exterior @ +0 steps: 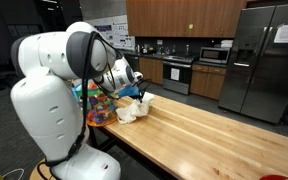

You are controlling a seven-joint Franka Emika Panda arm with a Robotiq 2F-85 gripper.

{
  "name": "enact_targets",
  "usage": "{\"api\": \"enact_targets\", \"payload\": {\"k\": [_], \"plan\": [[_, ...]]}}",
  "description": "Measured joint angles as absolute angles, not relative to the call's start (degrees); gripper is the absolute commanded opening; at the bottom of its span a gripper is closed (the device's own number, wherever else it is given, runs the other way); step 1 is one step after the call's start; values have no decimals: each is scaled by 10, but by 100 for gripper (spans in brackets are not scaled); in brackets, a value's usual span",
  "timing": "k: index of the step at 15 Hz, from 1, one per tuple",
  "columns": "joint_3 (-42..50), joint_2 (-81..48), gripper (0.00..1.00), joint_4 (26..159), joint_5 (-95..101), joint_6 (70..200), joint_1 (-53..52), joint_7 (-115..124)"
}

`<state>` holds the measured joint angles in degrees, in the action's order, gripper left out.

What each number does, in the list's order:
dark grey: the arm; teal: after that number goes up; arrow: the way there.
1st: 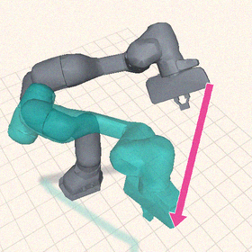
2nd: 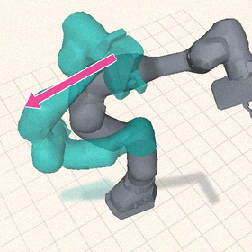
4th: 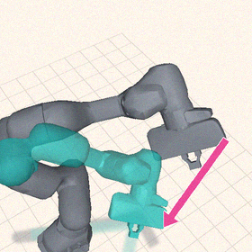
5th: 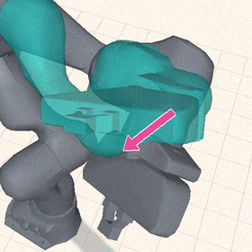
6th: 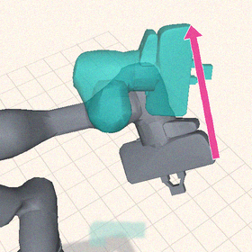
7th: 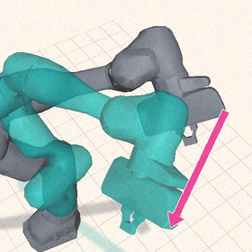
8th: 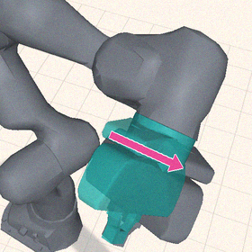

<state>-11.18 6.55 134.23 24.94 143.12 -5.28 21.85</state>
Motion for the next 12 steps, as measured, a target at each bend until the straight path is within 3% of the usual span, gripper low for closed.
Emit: {"api": "enact_targets", "payload": {"k": [12], "plan": [[29,78,1,1413,215,1488,79,208]]}}
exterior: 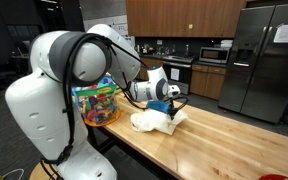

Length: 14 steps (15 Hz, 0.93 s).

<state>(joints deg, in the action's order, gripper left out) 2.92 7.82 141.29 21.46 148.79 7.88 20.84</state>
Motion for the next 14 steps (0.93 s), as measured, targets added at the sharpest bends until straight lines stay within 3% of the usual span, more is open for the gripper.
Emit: {"api": "enact_targets", "payload": {"k": [6,14], "plan": [[57,76,1,1351,137,1455,98,203],[27,43,1,1268,112,1405,70,224]]}}
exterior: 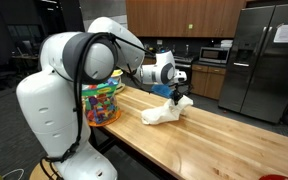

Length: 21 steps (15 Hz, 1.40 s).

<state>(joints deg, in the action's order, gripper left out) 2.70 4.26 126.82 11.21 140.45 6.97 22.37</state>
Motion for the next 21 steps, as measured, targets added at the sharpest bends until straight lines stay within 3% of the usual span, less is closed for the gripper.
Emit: {"api": "enact_targets", "payload": {"k": [10,21], "plan": [[-16,19,1,1280,127,1404,10,234],[62,9,1,1283,104,1404,72,234]]}}
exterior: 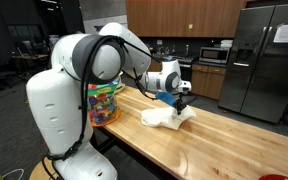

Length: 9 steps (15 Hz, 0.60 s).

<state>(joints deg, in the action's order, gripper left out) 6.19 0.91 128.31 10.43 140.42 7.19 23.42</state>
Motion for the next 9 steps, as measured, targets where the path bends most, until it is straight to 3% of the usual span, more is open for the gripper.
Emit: {"api": "enact_targets", "payload": {"k": [9], "plan": [[61,-7,1,1208,94,1384,65,238]]}}
